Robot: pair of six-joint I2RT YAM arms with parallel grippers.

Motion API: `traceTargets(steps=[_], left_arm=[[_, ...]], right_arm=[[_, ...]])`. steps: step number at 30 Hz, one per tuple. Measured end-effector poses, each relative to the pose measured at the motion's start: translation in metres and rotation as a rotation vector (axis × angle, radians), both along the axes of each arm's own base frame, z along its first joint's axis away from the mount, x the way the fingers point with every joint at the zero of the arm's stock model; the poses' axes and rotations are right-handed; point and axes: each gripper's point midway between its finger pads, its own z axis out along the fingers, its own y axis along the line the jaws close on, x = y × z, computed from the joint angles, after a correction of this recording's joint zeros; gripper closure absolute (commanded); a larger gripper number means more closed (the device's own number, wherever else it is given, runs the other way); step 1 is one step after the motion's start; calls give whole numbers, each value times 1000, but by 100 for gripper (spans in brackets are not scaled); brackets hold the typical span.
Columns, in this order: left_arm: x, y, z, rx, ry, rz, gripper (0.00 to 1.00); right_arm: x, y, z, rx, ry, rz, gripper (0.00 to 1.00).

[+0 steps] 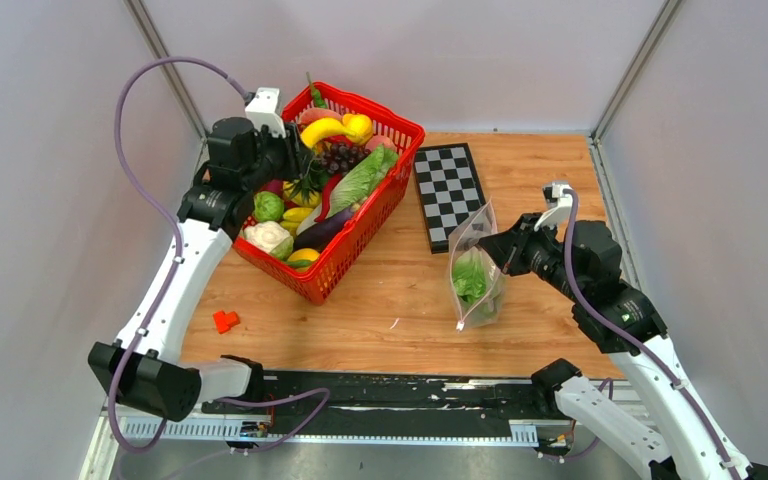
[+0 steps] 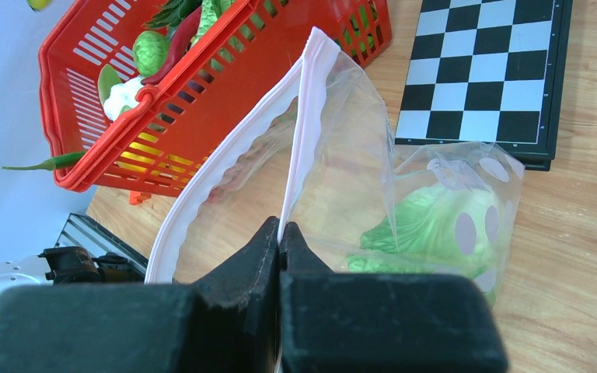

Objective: Place the food in the zip-top bag and seal the zipper
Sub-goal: Adjust the fake fruit in the bin.

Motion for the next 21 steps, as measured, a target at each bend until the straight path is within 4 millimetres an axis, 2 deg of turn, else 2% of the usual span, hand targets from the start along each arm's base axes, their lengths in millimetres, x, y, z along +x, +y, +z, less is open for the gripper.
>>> traceTargets(steps=[3, 6, 7, 8, 9, 10, 12, 15, 18, 21], left_arm=[[-2, 14, -29, 38, 73, 77, 78], [-16, 38, -63, 89, 148, 184, 76], [-23, 46, -72, 103, 167, 218, 71], [-31, 54, -80, 115, 179, 251, 60], [-38, 60, -84, 124, 185, 277, 42], [-45, 67, -87, 130, 183, 303, 33], [-57, 77, -84, 131, 165, 343, 30], [-63, 87, -71, 132, 128, 387, 19], [-59, 91, -64, 147, 128, 415, 19], [-52, 85, -61, 143, 125, 384, 19]], right_arm=[[0, 0, 0, 0, 0, 0, 100], [0, 0, -1, -1, 1, 0, 100], [0, 0, -1, -1, 2, 0, 100], [0, 0, -2, -2, 3, 0, 100], [0, 0, -2, -2, 4, 0, 100], [0, 0, -2, -3, 4, 0, 100], [1, 0, -2, -3, 5, 0, 100], [1, 1, -4, -6, 10, 0, 100], [2, 1, -5, -8, 14, 0, 100], [3, 1, -6, -10, 17, -1, 100]])
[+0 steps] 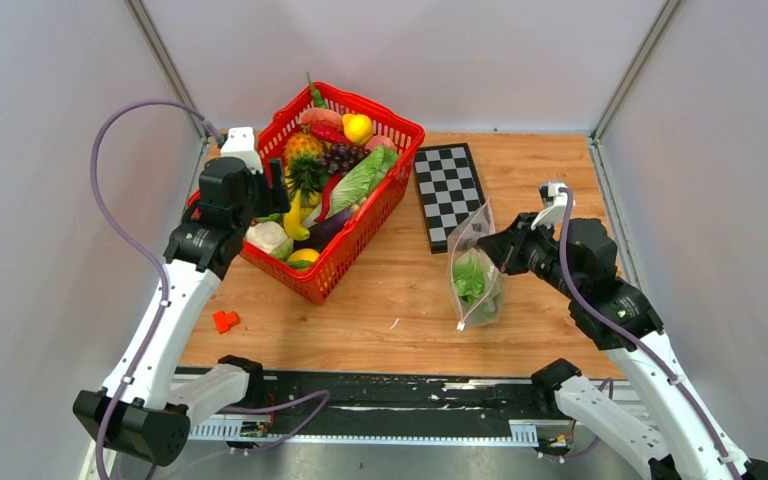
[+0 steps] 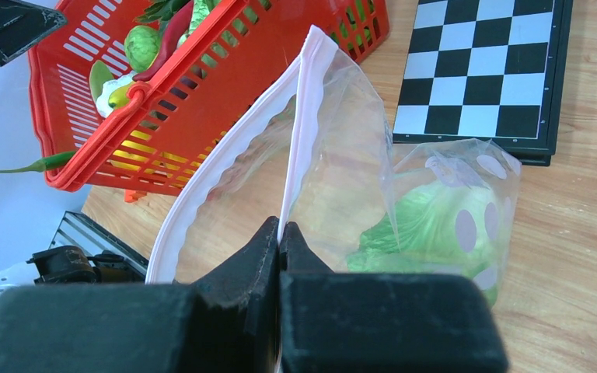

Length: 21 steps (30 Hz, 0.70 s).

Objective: Place the food in the zip-top bag and seal the zipper
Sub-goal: Adjust the fake fruit in the bin, then adjust the fake vegetable in the bin.

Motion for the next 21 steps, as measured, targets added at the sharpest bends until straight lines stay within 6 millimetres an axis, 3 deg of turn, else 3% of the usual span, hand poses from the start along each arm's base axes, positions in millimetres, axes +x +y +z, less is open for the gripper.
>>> traceTargets(steps=[5, 7, 11, 18, 21], left_arm=[[11, -42, 6, -72, -12, -215, 21], [22, -71, 15, -121, -27, -349, 23], [40, -105, 18, -165, -37, -508, 23], [63, -156, -24, -99, 28, -726, 26], [70, -167, -38, -56, 48, -781, 27]], right_arm=[[0, 0, 0, -1, 1, 0, 100], [1, 0, -1, -2, 4, 0, 100], [2, 1, -2, -4, 7, 0, 100], [3, 2, -2, -3, 7, 0, 100], [3, 2, -2, -3, 7, 0, 100]])
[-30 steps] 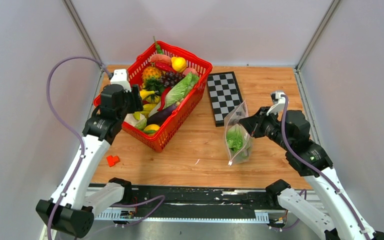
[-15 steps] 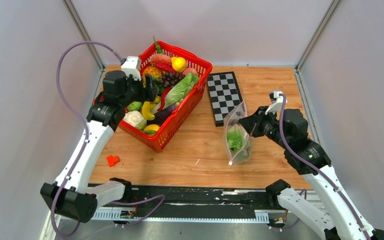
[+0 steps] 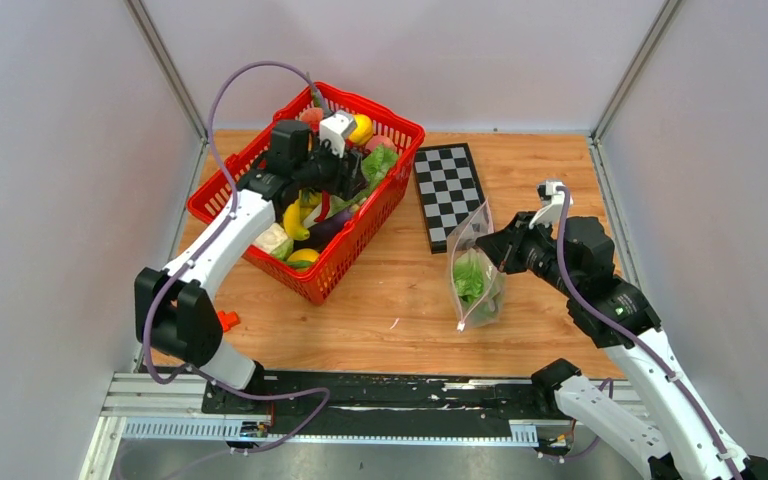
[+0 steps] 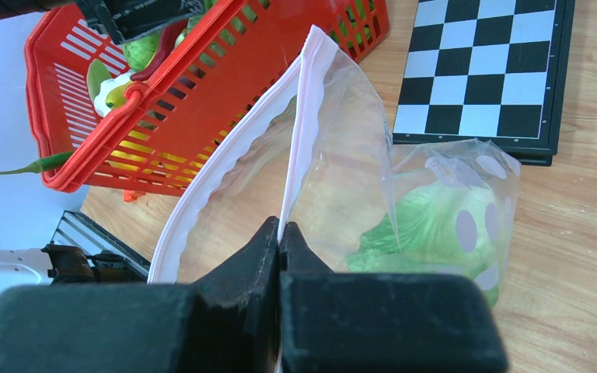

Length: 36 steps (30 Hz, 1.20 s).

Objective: Place the food in the zip-top bag and seal the zipper
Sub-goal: Adjust the fake vegetable in the bin.

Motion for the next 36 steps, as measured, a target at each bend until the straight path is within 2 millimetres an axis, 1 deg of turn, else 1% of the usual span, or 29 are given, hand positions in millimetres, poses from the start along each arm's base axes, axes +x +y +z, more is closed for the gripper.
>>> traceTargets(steps=[4, 7, 9, 13, 14, 15, 17, 19, 23, 24, 26, 30, 34, 36], left_arm=[[1, -5, -18, 60, 0, -52, 27], [0, -7, -19, 84, -19, -75, 29], [0, -9, -21, 100, -31, -86, 38], [4, -11, -28, 127, -35, -87, 63], [5, -11, -30, 129, -35, -86, 71], [6, -11, -30, 129, -34, -83, 76], [6, -11, -29, 128, -38, -78, 80], [6, -10, -26, 122, -36, -63, 87], [0, -7, -18, 103, -24, -40, 97], [-2, -5, -14, 98, -26, -28, 100], [-8, -1, 0, 83, -44, -7, 100], [-19, 8, 38, 43, -116, 37, 100], [-29, 25, 76, -3, -200, 131, 100], [-36, 32, 91, -38, -237, 171, 100]], right_arm=[[0, 0, 0, 1, -2, 0, 100], [0, 0, 1, 2, -3, 0, 100], [-1, 0, 1, 3, -1, 2, 100], [-2, 2, 1, 12, 3, 9, 100], [-2, 2, 1, 12, 4, 11, 100], [-2, 2, 1, 13, 4, 12, 100], [-3, 2, 2, 16, 5, 11, 100], [-3, 2, 3, 20, 3, 11, 100], [-5, 1, 5, 26, -4, 12, 100], [-6, 1, 6, 27, -7, 12, 100], [-6, 1, 6, 29, -9, 12, 100], [-7, 1, 7, 35, -6, 11, 100], [-7, 1, 7, 40, -6, 12, 100], [-8, 2, 8, 43, -4, 14, 100]])
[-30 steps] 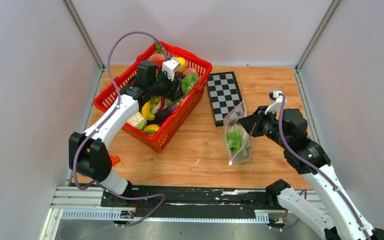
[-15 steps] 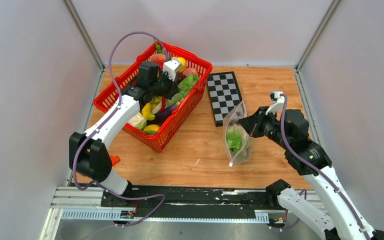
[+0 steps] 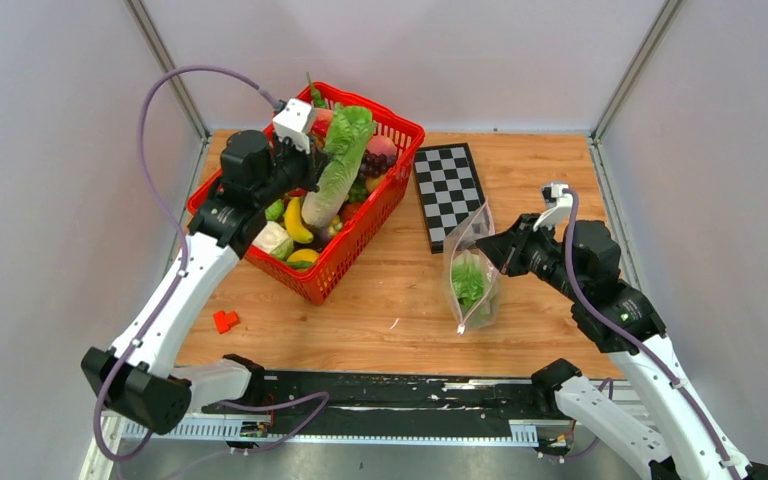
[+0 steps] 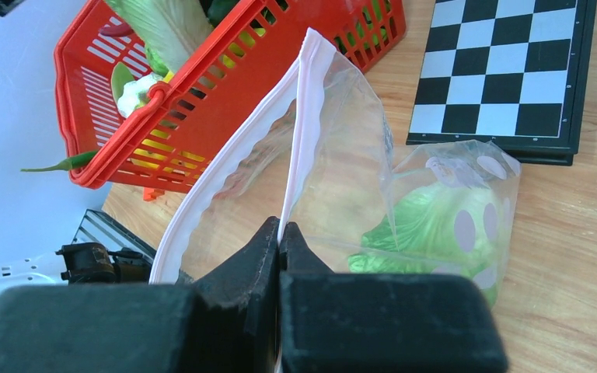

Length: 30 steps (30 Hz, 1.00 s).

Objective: Place the food in the zip-top bag and seal the zipper
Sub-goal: Adjust the fake vegetable in the bin.

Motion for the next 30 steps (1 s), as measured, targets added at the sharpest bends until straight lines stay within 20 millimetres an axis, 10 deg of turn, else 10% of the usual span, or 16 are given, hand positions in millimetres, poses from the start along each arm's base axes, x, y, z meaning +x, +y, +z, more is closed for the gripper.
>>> traceTargets(steps=[8, 14, 18, 23, 30], left_arm=[[-21, 14, 42, -146, -95, 69, 100], [-6, 4, 27, -107, -28, 50, 99], [21, -13, -14, -65, 80, 23, 54], [30, -37, -54, -21, 219, -88, 28], [39, -24, -47, 33, 222, -40, 20]], right_arm=[[0, 2, -3, 9, 9, 8, 100], [1, 3, -2, 14, 5, 9, 100], [2, 4, -3, 12, 7, 10, 100], [3, 4, -3, 12, 6, 9, 100], [6, 6, -6, 7, 14, 8, 100]])
